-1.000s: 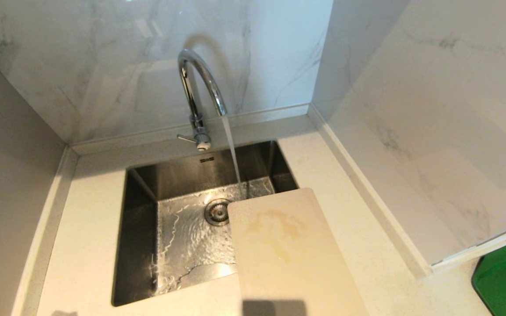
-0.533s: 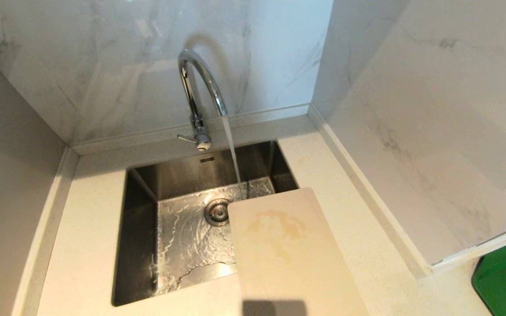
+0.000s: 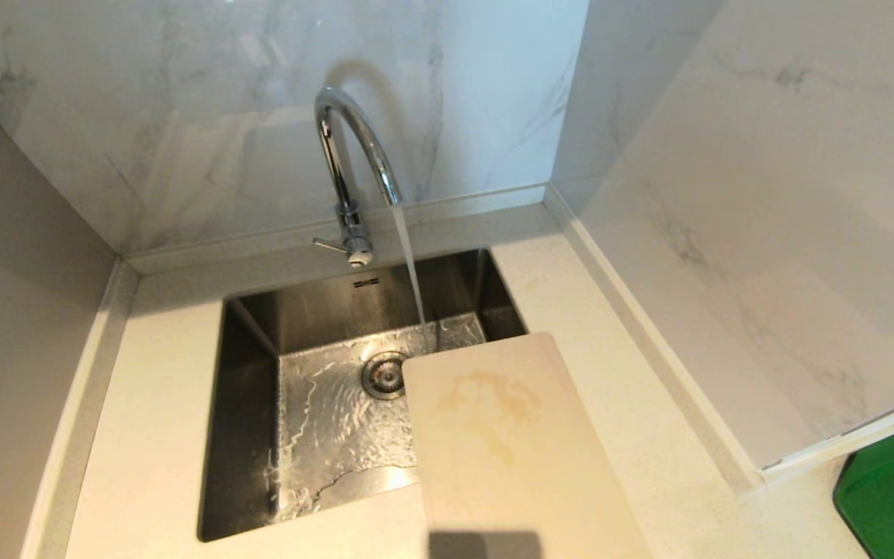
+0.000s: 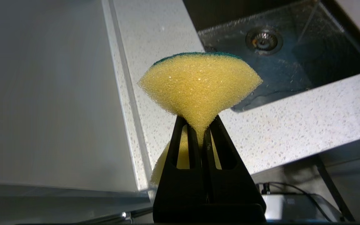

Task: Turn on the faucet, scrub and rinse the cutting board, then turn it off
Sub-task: Pick up the cutting board

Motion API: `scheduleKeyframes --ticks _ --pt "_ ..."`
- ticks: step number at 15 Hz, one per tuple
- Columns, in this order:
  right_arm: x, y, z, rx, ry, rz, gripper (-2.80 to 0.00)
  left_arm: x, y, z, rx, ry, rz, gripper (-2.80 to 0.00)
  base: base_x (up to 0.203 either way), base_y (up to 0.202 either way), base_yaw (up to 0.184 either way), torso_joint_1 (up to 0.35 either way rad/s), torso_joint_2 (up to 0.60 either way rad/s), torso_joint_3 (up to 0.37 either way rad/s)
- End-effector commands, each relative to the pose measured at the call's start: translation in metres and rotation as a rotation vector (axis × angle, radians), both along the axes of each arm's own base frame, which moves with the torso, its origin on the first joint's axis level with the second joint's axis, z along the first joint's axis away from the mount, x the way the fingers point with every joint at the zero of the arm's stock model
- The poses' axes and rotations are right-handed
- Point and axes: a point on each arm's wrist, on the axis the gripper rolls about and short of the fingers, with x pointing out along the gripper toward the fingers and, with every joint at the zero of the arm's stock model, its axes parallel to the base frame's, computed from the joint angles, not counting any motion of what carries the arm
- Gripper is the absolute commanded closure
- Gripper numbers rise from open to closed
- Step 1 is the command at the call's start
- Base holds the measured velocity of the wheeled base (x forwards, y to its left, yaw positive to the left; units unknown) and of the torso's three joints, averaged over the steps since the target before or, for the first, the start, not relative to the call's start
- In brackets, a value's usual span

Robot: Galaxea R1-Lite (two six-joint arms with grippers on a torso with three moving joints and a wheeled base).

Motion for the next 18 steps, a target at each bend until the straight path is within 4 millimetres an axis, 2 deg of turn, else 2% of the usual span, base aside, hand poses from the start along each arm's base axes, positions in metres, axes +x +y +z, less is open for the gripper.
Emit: scheduleKeyframes --ticks 1,6,18 --pt "0.0 0.0 -0.0005 0.0 0.0 0.0 0.0 -0.006 -0.0001 -0.0015 -0.001 -0.085 -0.005 0.0 0.0 0.0 0.0 0.0 0.0 0.0" --pt "0.0 0.0 -0.0005 0.0 0.0 0.0 0.0 -0.0061 0.0002 -0.0014 -0.102 -0.089 0.012 0.0 0.0 0.0 0.0 0.0 0.0 0.0" --pt "0.0 0.0 -0.0005 0.0 0.0 0.001 0.0 -0.0061 0.0002 -0.0012 -0.102 -0.091 0.012 0.0 0.0 0.0 0.0 0.0 0.0 0.0"
